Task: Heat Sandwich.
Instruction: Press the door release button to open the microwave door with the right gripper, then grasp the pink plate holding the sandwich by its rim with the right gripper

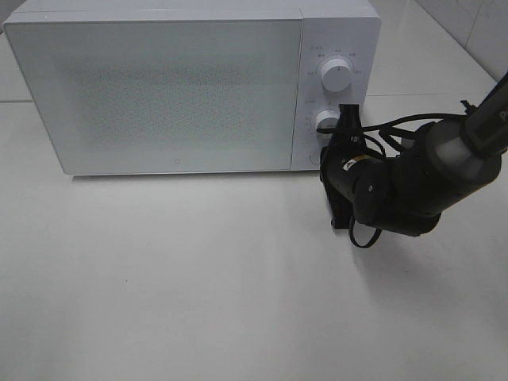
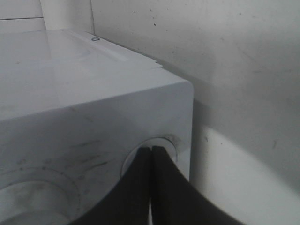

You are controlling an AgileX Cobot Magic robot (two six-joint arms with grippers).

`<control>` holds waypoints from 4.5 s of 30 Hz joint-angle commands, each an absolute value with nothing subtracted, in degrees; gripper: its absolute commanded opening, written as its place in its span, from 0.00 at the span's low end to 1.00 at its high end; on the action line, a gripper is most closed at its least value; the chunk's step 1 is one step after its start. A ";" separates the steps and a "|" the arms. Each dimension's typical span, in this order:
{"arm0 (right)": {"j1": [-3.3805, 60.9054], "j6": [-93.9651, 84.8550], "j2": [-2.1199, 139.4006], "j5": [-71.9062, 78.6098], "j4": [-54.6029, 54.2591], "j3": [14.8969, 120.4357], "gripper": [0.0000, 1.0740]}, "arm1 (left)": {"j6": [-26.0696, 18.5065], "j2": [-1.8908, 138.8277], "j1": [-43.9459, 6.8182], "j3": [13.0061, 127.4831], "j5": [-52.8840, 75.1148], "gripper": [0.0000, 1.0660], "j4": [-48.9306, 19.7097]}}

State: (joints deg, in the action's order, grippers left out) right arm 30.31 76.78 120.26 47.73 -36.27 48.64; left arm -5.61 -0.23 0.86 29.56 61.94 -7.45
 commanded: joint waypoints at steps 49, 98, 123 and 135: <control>26.70 71.56 124.45 62.05 -35.41 60.91 0.00 | -5.21 -0.74 1.03 29.51 61.36 0.94 -7.85; 31.00 70.02 114.99 46.81 -37.70 45.03 0.00 | -5.21 -0.74 1.03 29.51 61.36 0.94 -7.85; 30.60 31.91 91.73 19.88 -35.98 34.95 0.01 | -5.21 -0.74 1.03 29.51 61.36 0.94 -7.85; 29.05 8.42 86.75 -7.73 -34.72 41.31 0.04 | -5.21 -0.74 1.03 29.51 61.36 0.94 -7.85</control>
